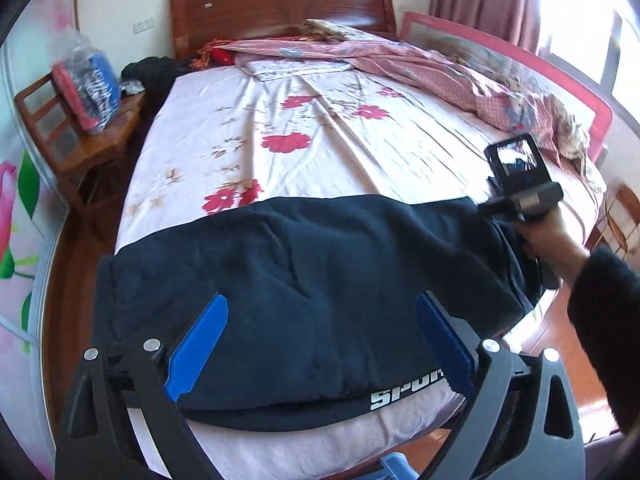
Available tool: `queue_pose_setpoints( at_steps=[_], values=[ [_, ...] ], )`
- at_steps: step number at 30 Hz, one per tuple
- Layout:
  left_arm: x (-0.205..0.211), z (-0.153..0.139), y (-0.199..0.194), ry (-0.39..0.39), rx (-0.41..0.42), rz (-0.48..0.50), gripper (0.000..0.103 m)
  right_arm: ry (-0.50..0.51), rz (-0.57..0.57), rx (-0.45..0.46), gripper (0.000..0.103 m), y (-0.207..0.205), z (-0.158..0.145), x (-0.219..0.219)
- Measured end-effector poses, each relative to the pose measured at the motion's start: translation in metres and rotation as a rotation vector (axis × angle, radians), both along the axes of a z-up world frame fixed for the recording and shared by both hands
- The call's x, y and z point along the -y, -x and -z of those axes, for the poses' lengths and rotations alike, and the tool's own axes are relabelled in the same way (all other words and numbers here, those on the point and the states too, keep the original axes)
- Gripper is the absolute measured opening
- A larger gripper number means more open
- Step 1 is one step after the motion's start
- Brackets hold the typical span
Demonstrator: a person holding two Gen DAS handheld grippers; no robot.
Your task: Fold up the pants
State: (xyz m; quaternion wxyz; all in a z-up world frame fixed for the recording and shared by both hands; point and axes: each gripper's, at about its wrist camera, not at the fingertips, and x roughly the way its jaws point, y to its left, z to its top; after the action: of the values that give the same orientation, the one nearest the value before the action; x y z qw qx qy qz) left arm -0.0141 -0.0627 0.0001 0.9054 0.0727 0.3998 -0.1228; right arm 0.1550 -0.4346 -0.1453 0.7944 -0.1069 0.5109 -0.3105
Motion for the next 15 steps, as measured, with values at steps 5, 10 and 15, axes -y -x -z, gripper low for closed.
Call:
queue_pose_setpoints(
  at_steps=[5, 10, 15],
  values=[
    [0.003, 0.003, -0.011, 0.033, -0.058, -0.003, 0.095, -0.252, 0.004, 0.111, 0.008, 0.009, -0.003, 0.044],
    [0.005, 0.002, -0.018, 0.039, -0.055, -0.011, 0.096, -0.547, 0.113, 0.378, 0.007, 0.058, -0.036, 0.101],
    [0.016, -0.001, -0.019, 0.029, -0.043, 0.009, 0.097, -0.787, 0.227, 0.629, 0.007, 0.132, -0.059, 0.153]
  ],
)
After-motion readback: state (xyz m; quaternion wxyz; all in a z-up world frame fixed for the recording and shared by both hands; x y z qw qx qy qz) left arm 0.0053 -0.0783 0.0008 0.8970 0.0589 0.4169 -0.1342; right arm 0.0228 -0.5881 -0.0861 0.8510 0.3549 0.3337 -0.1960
